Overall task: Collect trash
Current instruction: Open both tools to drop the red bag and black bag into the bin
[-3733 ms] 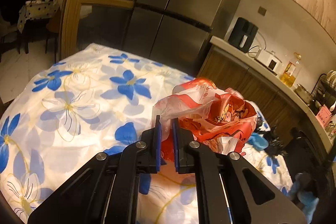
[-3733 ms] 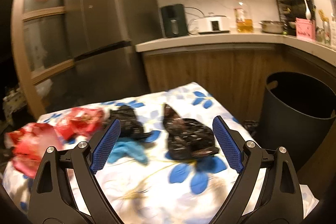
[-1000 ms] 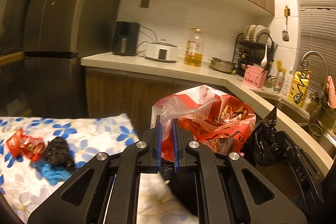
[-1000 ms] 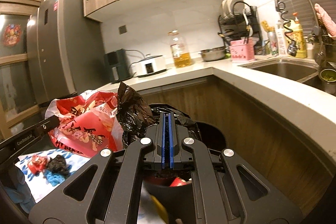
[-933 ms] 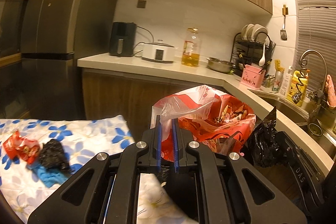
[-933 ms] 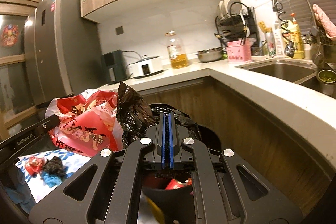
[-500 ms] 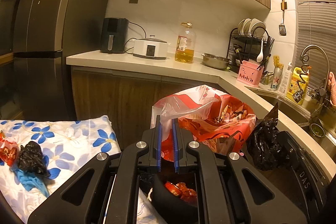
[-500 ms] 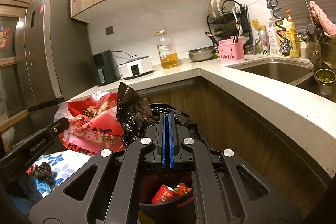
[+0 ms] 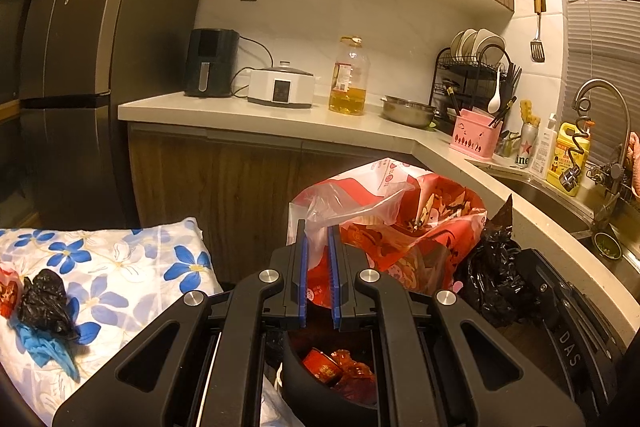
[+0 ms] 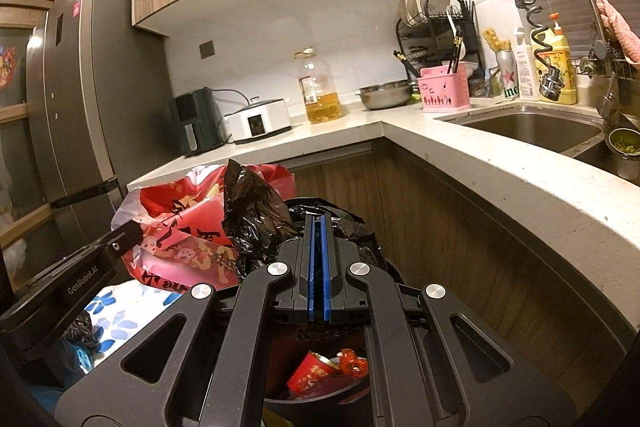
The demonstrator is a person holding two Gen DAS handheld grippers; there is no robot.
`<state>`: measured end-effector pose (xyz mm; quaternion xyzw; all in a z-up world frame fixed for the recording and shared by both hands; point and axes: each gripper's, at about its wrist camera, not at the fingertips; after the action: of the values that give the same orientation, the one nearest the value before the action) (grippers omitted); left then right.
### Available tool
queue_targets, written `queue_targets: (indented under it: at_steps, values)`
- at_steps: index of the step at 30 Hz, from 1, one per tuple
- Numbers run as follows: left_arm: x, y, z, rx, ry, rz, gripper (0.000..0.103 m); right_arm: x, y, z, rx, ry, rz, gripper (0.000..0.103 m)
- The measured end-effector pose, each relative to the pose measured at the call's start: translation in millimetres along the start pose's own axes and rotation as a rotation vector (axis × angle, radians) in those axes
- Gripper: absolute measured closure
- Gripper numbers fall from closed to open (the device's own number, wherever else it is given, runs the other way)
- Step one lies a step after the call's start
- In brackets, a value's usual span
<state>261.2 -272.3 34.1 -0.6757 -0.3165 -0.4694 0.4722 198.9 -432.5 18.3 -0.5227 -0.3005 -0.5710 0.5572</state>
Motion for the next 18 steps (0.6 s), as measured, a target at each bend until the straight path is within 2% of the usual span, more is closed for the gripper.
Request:
queue_targets:
  at_steps: [11,18]
  values:
    - [-3,8,-3,-0.014,0.01,0.018,0.094,0,7,-3,0.003,0.009,0.013,0.1]
    - [-9,19,-7,-0.031,0.039,0.057,0.091,-2,15,-5,0.004,0.022,0.045,0.097]
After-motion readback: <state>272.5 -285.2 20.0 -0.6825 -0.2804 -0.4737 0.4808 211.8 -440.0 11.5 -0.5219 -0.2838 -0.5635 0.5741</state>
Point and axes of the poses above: each gripper's, at about its wrist camera, not at the fingertips, and y roughly the way its jaws point, z to its left, x to its top, and after that the axes turned 2 degrees about y, right-handed
